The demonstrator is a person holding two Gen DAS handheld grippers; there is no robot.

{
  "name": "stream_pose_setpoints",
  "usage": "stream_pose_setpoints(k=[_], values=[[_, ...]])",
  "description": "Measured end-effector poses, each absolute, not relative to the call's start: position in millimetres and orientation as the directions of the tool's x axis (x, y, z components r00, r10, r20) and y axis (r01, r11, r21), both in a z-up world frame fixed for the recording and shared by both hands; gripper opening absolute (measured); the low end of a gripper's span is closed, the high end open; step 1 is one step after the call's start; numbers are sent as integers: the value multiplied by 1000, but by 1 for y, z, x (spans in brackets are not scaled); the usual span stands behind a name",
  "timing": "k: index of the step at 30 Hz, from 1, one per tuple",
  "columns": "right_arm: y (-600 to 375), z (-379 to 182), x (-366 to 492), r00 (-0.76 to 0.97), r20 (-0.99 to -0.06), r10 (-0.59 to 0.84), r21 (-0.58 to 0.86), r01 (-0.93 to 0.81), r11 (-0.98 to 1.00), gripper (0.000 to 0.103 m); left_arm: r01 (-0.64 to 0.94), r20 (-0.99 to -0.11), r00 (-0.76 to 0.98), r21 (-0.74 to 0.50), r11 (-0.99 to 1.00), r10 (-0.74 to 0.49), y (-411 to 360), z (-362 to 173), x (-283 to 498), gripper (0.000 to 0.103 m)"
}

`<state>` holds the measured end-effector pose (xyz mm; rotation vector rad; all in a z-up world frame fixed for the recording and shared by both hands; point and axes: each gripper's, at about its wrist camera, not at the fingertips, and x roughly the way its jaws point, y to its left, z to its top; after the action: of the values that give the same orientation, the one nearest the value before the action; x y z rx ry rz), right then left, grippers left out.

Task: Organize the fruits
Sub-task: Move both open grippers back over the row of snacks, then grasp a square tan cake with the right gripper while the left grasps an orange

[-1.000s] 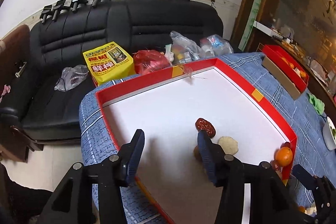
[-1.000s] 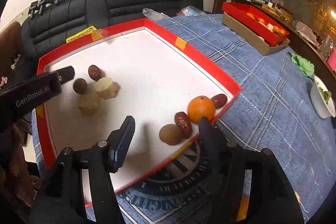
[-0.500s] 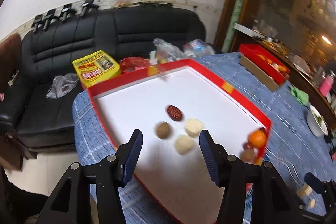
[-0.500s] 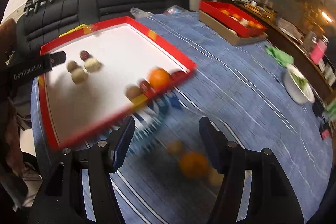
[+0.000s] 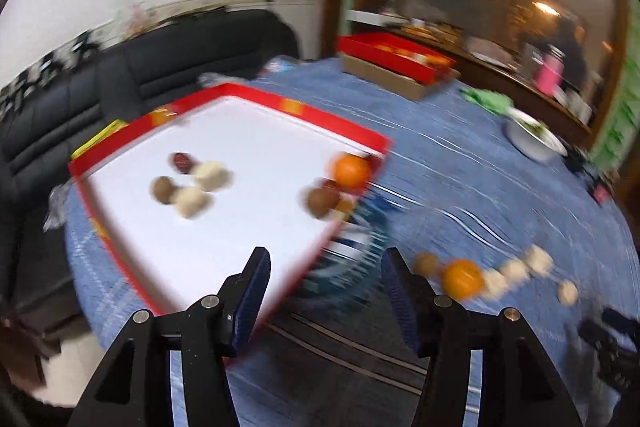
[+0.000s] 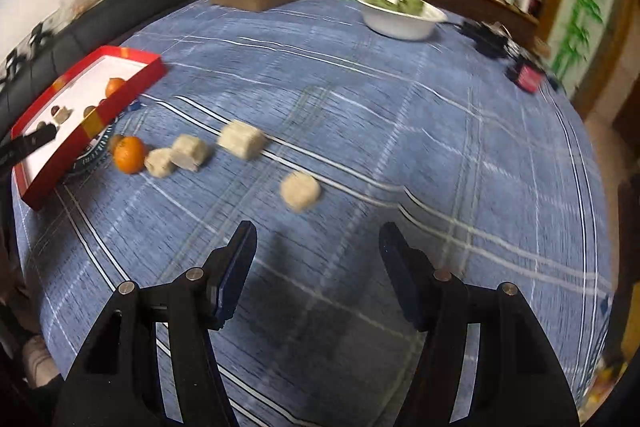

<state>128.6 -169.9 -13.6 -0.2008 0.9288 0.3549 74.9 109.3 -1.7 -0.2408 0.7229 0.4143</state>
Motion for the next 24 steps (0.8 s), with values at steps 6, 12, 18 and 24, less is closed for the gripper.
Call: stream_pose_setpoints(k=[6,12,18,24], values=[[-166,-19,127,542,-801,254,13,-408,913,64,-179,-713,696,-48,983,92,52,-12,84,56],[-152,-28,148,528,-802,279,24,-438,899,59,-65,-758,652,-30,997,19,30,-23,91,56],[-146,-34,159,536,-808,246,-14,-435,900,24,-76,-773,634,-36,996,20,33,-26,100,56],[-150,-34,160,535,-802,264,2,-440,898,24,-115,-781,624,-67,991,19,45,-29,114,56]])
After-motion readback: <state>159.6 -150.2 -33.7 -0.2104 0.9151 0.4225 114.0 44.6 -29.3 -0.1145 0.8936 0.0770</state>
